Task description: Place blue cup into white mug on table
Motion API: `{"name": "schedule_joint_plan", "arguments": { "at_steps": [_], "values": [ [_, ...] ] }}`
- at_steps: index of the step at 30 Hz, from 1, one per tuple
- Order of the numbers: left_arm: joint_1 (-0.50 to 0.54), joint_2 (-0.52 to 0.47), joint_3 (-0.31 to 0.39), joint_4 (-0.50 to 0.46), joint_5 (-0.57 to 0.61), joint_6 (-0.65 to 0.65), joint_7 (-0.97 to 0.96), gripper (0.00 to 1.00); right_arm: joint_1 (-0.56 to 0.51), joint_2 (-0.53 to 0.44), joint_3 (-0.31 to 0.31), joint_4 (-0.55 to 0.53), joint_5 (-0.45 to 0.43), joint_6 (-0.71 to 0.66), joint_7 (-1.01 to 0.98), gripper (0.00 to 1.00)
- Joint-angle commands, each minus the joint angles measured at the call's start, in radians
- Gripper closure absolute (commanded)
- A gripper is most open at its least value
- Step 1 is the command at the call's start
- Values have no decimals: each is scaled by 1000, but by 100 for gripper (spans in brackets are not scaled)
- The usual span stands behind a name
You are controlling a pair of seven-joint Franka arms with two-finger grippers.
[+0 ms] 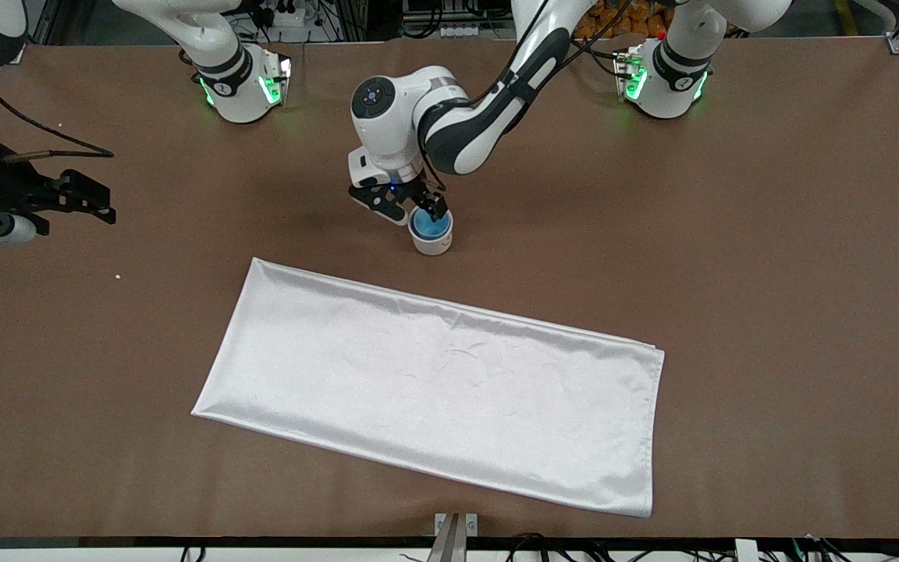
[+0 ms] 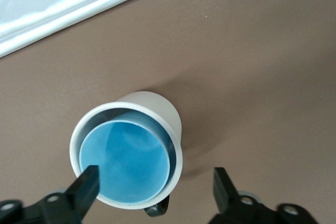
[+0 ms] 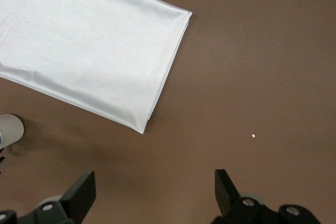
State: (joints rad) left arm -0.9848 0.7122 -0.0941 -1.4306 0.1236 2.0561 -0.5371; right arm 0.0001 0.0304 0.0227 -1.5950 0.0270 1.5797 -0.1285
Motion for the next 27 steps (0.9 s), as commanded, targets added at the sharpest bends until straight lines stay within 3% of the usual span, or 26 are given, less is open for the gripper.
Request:
{"name": "schedule_joint_plan", "arguments": {
  "at_steps": [1, 16, 27],
  "values": [
    [-8, -36, 10, 10, 28, -48, -30, 0, -2, -3, -3, -2, 18, -12, 3, 0],
    [89, -206, 16, 7, 13, -168, -44, 0, 3, 12, -1, -11, 18, -7, 4, 0],
    [163, -313, 14, -1, 13, -226, -156, 0, 9, 25, 0, -17, 19, 3, 4, 0]
  ]
}}
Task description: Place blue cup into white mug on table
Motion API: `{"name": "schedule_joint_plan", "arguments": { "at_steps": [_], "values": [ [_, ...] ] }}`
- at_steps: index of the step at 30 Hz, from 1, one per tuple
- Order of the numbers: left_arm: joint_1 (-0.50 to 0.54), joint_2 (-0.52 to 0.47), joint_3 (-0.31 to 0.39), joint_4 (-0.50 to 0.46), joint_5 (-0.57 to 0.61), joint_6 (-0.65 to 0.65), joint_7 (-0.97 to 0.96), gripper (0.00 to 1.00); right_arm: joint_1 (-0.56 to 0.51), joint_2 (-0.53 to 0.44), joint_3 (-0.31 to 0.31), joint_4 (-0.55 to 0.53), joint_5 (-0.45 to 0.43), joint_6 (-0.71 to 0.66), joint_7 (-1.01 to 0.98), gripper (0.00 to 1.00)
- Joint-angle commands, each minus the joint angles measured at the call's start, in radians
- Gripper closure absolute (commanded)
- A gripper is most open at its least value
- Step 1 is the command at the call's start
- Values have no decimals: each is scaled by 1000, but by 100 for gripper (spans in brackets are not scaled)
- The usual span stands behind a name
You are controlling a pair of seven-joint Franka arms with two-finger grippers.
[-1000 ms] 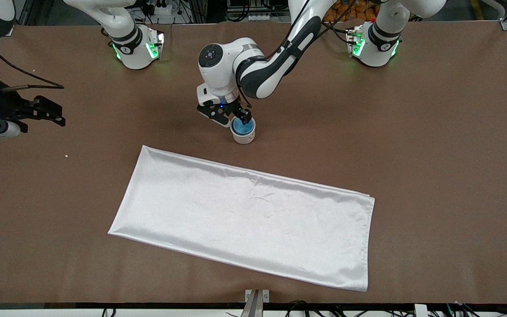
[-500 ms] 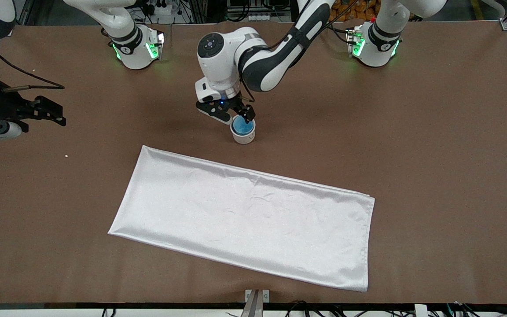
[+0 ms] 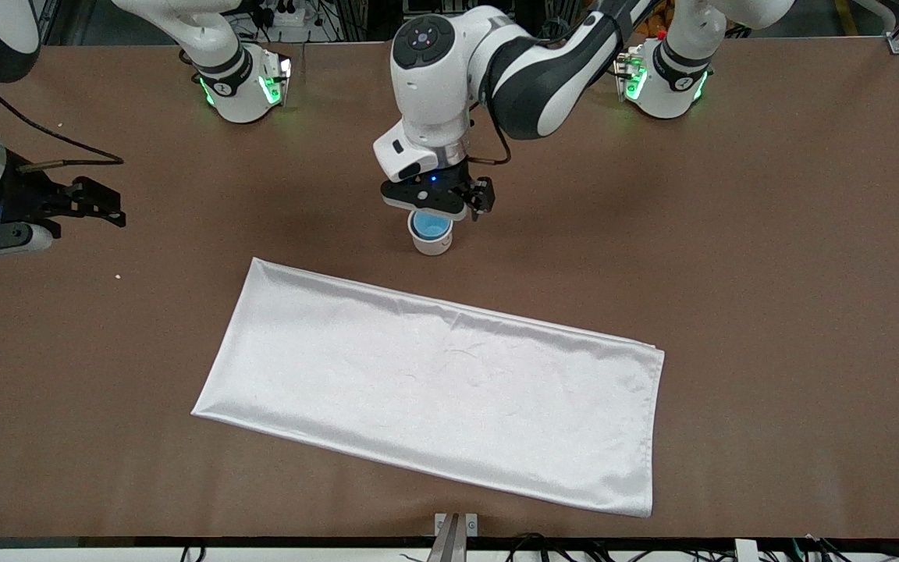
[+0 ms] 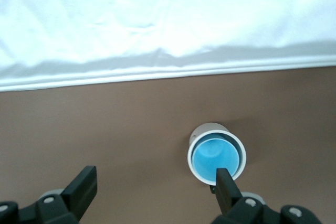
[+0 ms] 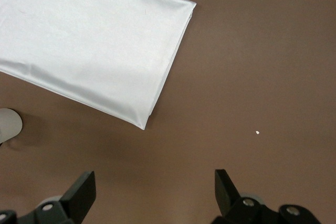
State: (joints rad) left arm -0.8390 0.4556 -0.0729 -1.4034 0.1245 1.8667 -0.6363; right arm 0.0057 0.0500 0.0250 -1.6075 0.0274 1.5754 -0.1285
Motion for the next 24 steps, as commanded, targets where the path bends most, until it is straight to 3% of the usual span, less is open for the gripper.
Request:
{"name": "schedule_joint_plan", "arguments": {
  "at_steps": [1, 8, 24],
  "values": [
    [26, -61, -7, -28, 12, -38, -59, 0, 5, 7, -1, -8, 17, 8, 4, 0],
    [87, -113, -10, -38, 12, -64, -49, 0, 16, 31, 0, -6, 17, 21, 6, 0],
    [261, -273, -16, -196, -59, -46, 53, 0, 17, 53, 0, -6, 17, 40, 6, 0]
  ]
}}
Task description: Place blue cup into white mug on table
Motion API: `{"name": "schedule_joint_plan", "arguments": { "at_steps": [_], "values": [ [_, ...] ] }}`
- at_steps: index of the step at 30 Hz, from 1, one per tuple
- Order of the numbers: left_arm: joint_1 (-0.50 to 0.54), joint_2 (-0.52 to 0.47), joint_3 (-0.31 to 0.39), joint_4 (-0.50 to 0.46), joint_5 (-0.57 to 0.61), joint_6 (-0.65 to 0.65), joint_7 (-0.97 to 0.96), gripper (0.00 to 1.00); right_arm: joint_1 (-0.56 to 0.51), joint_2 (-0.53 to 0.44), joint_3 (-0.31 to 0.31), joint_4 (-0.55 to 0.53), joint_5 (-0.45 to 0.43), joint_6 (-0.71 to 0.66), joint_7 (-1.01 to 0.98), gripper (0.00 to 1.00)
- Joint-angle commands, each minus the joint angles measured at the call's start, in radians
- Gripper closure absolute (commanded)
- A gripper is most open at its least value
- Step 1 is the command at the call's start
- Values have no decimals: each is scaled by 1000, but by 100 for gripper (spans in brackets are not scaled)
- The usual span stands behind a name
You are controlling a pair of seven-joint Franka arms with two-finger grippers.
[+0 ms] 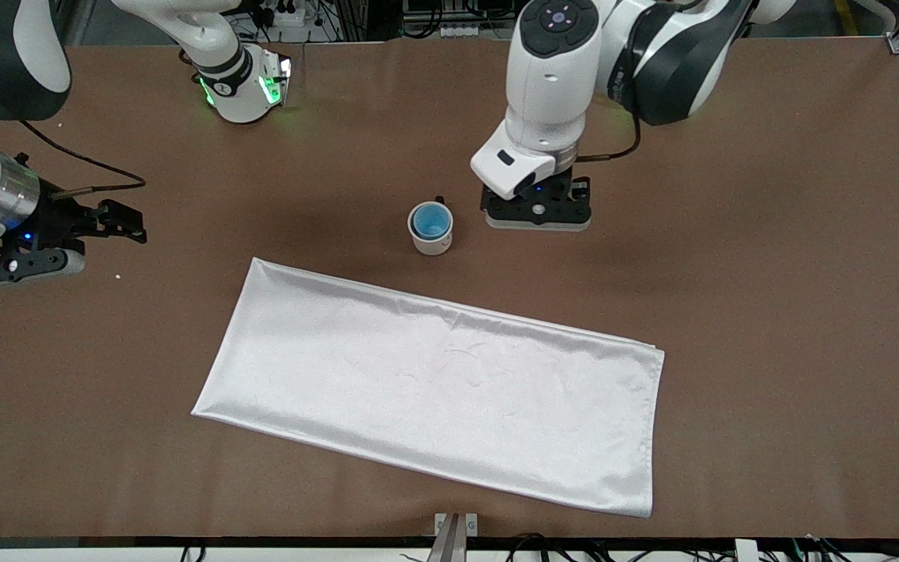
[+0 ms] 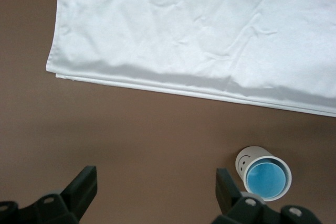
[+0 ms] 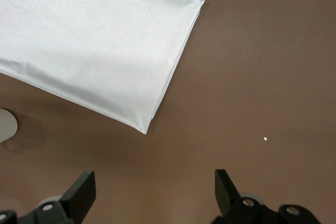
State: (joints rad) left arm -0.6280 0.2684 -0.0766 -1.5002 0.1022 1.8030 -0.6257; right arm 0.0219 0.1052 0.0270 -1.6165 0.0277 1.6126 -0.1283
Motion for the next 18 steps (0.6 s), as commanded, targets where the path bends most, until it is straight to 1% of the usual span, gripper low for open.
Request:
{"name": "schedule_joint_plan", "arguments": {
  "at_steps": [1, 4, 6, 8, 12, 16, 18],
  "values": [
    [63, -96, -12, -119, -36, 25, 59, 0, 1, -2, -2, 3, 17, 1, 6, 0],
    [105, -147, -14, -202, -42, 80, 109, 0, 1, -2, -2, 3, 17, 1, 4, 0],
    [117, -182, -12, -259, -59, 120, 118, 0, 1, -2, -2, 3, 17, 0, 6, 0],
    [119, -205, -12, -293, -62, 140, 118, 0, 1, -2, -2, 3, 17, 1, 6, 0],
    [160, -216, -12, -298, -67, 141, 141, 0, 3, 1, -1, 3, 17, 1, 6, 0],
    [200, -227, -12, -296, -72, 137, 217, 0, 6, 4, -1, 3, 17, 6, 18, 0],
    [237, -236, -12, -292, -108, 136, 259, 0, 10, 8, -1, 3, 17, 6, 33, 0]
  ]
}}
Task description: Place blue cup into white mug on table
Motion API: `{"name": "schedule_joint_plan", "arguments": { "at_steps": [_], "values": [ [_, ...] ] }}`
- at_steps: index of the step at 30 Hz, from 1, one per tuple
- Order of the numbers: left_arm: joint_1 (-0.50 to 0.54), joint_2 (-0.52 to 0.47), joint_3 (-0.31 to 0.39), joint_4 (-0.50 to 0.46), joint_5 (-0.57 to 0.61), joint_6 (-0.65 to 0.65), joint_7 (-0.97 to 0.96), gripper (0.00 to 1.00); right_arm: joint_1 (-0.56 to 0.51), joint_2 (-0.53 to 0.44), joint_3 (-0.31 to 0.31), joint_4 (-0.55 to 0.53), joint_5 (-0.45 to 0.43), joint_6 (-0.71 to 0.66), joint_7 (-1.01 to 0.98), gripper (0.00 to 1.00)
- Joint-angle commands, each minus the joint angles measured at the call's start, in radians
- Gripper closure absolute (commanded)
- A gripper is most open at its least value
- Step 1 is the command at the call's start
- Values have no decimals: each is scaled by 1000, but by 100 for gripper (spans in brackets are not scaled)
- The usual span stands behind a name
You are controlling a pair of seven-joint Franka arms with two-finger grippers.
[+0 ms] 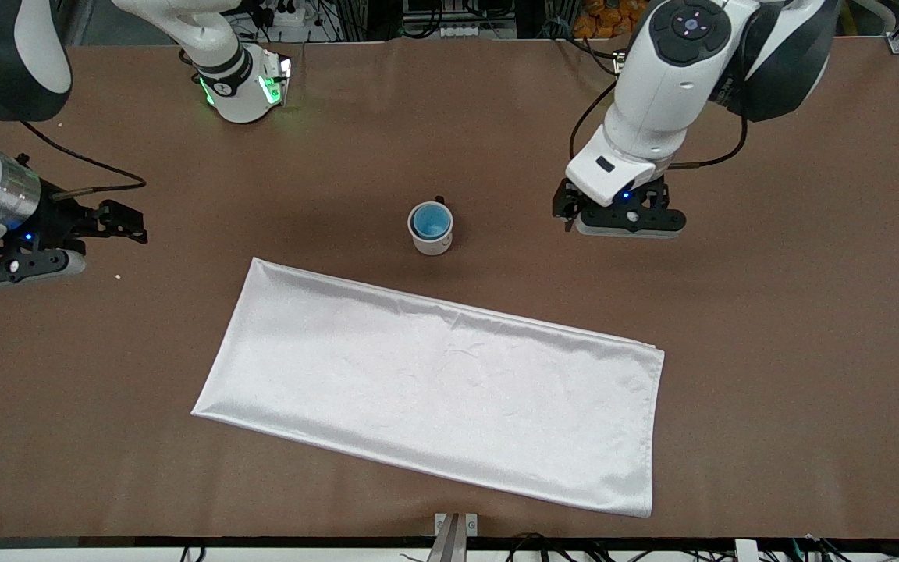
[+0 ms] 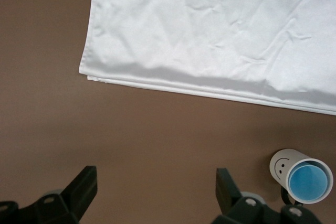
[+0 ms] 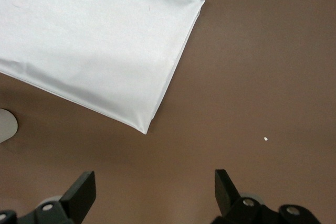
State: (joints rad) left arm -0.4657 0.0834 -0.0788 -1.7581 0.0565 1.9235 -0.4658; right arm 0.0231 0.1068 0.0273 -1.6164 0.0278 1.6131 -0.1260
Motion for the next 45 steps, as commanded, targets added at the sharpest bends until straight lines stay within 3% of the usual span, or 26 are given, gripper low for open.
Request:
{"name": "schedule_joint_plan", "arguments": {
  "at_steps": [1, 6, 20, 26, 30, 36, 45],
  "values": [
    [96, -53, -10, -31, -84, 12, 119, 0, 14, 7, -1, 3, 17, 8, 38, 0],
    [154, -73, -9, -31, -107, -21, 187, 0, 21, 14, -1, 3, 17, 19, 60, 0],
    [160, -160, 42, -27, -99, -142, 205, 0, 18, 16, -6, 10, -2, 19, 45, 0],
    [160, -198, 69, -27, -98, -184, 237, 0, 1, -2, -99, 53, -16, -16, -151, 0],
    [160, -195, 100, -20, -98, -186, 245, 0, 1, -44, -129, 58, -12, -29, -147, 0],
    [160, -156, 148, 43, -95, -187, 245, 0, -11, -84, -118, 55, -17, -22, -18, 0],
    [160, -143, 182, 51, -95, -187, 277, 0, -14, -87, -118, 50, -16, -21, -17, 0]
  ]
}}
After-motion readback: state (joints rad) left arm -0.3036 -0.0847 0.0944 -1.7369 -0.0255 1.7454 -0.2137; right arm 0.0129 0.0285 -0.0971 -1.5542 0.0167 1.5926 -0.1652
